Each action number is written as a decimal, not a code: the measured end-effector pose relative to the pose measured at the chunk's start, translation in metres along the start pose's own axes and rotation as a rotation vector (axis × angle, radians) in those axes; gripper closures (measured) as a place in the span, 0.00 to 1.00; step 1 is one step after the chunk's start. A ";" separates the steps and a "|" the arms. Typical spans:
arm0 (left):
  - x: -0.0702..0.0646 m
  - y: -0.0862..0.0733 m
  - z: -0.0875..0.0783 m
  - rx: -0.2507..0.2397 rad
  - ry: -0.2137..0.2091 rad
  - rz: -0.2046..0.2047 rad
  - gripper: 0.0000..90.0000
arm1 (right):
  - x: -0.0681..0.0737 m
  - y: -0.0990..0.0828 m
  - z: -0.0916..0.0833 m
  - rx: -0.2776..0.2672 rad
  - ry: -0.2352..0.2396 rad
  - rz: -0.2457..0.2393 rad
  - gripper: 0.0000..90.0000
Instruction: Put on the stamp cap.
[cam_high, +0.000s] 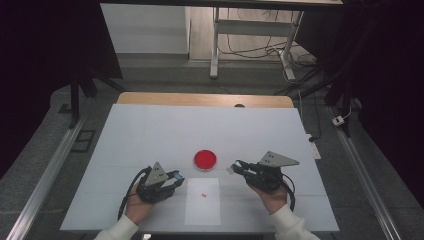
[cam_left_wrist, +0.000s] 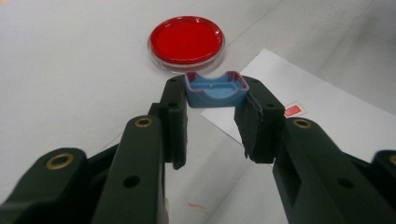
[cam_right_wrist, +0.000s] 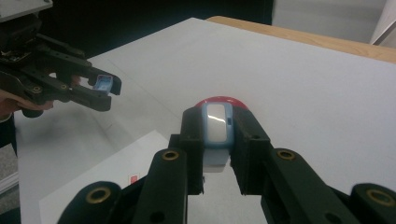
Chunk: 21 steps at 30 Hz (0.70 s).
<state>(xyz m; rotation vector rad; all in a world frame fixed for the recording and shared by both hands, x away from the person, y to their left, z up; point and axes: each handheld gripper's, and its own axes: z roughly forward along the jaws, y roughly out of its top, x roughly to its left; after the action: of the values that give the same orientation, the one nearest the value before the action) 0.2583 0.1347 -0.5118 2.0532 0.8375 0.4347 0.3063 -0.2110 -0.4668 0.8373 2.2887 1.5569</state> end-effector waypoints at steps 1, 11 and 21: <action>-0.001 0.001 0.002 0.001 -0.002 0.003 0.71 | 0.000 0.000 0.000 0.000 -0.001 0.001 0.83; -0.015 0.013 0.022 0.013 -0.033 0.046 0.71 | 0.000 0.000 0.000 -0.003 0.001 0.001 0.83; -0.028 0.023 0.040 0.017 -0.051 0.077 0.71 | 0.000 -0.001 0.000 -0.004 0.000 0.004 0.83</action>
<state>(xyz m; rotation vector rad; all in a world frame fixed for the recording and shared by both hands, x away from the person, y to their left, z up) 0.2700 0.0825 -0.5161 2.1087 0.7359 0.4167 0.3063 -0.2109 -0.4676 0.8416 2.2845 1.5635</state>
